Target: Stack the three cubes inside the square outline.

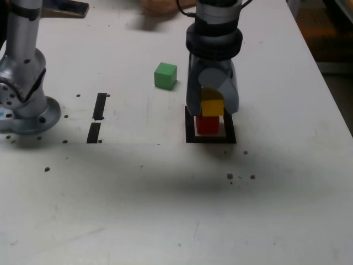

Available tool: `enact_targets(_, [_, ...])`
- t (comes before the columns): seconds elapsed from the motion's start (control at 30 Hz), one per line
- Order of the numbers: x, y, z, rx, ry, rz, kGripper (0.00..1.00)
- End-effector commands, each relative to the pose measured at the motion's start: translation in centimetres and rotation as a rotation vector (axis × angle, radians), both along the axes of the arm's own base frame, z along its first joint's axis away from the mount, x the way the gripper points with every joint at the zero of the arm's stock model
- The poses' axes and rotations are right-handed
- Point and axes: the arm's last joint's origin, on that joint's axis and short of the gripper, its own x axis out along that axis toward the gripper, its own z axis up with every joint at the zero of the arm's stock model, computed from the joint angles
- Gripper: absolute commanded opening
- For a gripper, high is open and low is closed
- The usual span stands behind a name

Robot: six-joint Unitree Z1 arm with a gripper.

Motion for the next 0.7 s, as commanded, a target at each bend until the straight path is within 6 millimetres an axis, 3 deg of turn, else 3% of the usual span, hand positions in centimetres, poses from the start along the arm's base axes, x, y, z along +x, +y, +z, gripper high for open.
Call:
enact_targets(0.0, [-0.1, -0.1, -0.1, -0.003, 0.004, -0.002, 0.31])
enact_targets(0.2, [-0.3, -0.2, 0.1, -0.015, 0.004, -0.011, 0.69])
enact_targets(0.3, [-0.4, -0.2, 0.2, -0.025, 0.005, -0.025, 0.81])
enact_targets(0.4, [-0.6, -0.3, 0.4, -0.033, 0.006, -0.038, 0.87])
enact_targets(0.67, [-1.1, -0.8, 2.0, -0.016, -0.017, -0.058, 0.91])
